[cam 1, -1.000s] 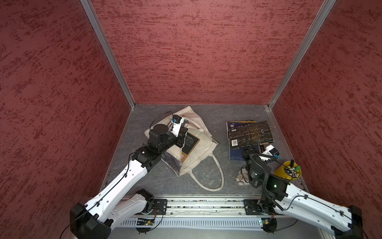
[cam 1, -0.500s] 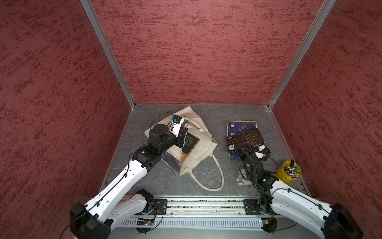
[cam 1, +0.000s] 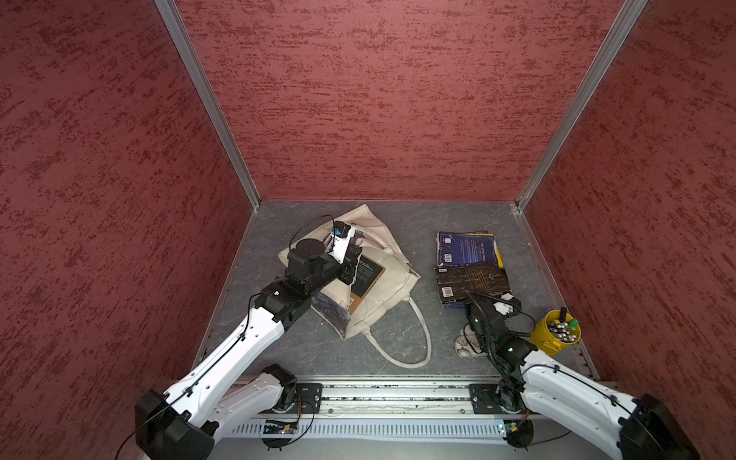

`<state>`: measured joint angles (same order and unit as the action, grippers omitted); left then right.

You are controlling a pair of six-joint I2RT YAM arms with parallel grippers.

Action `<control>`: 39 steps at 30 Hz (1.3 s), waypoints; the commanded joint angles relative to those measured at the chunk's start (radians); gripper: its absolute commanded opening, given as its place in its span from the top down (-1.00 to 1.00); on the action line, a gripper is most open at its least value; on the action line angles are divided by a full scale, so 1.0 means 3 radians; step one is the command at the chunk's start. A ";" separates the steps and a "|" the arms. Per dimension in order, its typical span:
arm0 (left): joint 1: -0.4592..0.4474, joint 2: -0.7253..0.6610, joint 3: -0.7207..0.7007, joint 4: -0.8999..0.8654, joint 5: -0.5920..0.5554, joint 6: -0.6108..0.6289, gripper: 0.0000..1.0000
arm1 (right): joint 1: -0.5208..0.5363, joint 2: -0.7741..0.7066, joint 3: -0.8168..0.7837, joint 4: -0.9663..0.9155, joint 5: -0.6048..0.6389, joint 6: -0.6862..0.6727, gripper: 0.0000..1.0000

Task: Take out the books from the canvas bag
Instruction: Place the book on the book.

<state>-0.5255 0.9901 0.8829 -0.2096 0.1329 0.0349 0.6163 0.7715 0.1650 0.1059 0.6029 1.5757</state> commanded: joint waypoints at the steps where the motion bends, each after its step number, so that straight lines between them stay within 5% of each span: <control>1: 0.0035 0.0004 0.0095 0.0060 0.0012 0.0046 1.00 | -0.0019 -0.0192 -0.0062 -0.0302 0.0133 0.0333 1.00; 4: 0.0035 0.0006 0.0094 0.0057 0.0017 0.0043 1.00 | -0.0019 -0.0353 -0.0171 -0.0386 0.0213 0.0484 0.94; 11: 0.0039 0.0013 0.0099 0.0049 0.0027 0.0046 1.00 | -0.0019 -0.0200 -0.0083 -0.0281 0.0106 0.0263 0.20; 17: 0.0045 0.0005 0.0099 0.0051 0.0030 0.0044 1.00 | -0.0019 -0.0201 0.0205 -0.0530 -0.0053 0.0170 -0.97; 34: 0.0046 -0.0019 0.0104 0.0033 0.0052 0.0045 1.00 | -0.0020 -0.0427 0.0882 -0.1815 -0.0655 0.0510 -0.97; 39: 0.0044 -0.0016 0.0111 0.0031 0.0070 0.0046 1.00 | -0.0019 -0.0680 0.0875 -0.1603 -0.0666 0.0104 -0.97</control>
<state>-0.5209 0.9905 0.8829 -0.2100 0.1455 0.0349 0.6140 0.5961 0.4068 -0.3954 0.4194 1.6855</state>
